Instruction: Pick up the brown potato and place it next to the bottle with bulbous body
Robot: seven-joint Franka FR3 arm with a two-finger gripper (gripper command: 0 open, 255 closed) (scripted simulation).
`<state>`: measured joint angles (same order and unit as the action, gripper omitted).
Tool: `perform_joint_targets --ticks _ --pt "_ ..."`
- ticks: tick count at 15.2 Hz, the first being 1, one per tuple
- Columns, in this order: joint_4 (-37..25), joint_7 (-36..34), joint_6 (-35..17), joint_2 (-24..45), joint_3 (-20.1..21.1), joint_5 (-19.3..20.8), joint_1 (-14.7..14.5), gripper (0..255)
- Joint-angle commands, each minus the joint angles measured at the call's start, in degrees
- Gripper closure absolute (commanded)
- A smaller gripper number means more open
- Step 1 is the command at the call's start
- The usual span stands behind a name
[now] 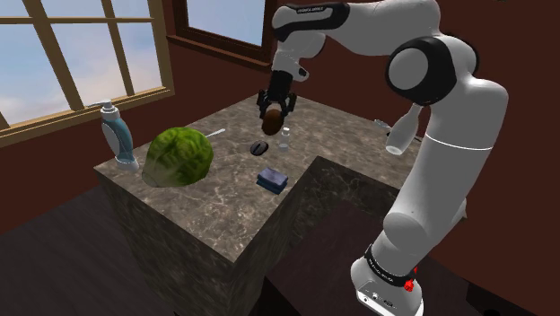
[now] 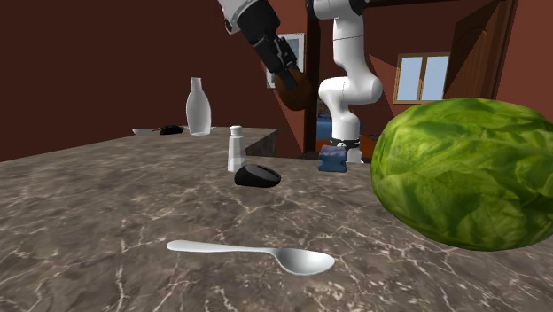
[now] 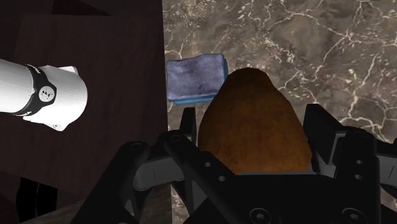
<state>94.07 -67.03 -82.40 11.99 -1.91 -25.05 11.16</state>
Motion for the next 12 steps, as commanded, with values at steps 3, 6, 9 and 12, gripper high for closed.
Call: perform_joint_targets --ticks 3,6,9,12 --pt "-2.8 -1.2 2.7 -0.1 0.0 -0.1 0.1 255" --pt "-5.0 -2.0 4.7 -0.1 0.0 -0.3 0.2 255" --pt "-7.4 -2.9 6.8 0.0 0.0 -0.5 0.4 255" --pt "-9.9 -3.8 9.0 0.2 0.0 -0.7 0.5 255"
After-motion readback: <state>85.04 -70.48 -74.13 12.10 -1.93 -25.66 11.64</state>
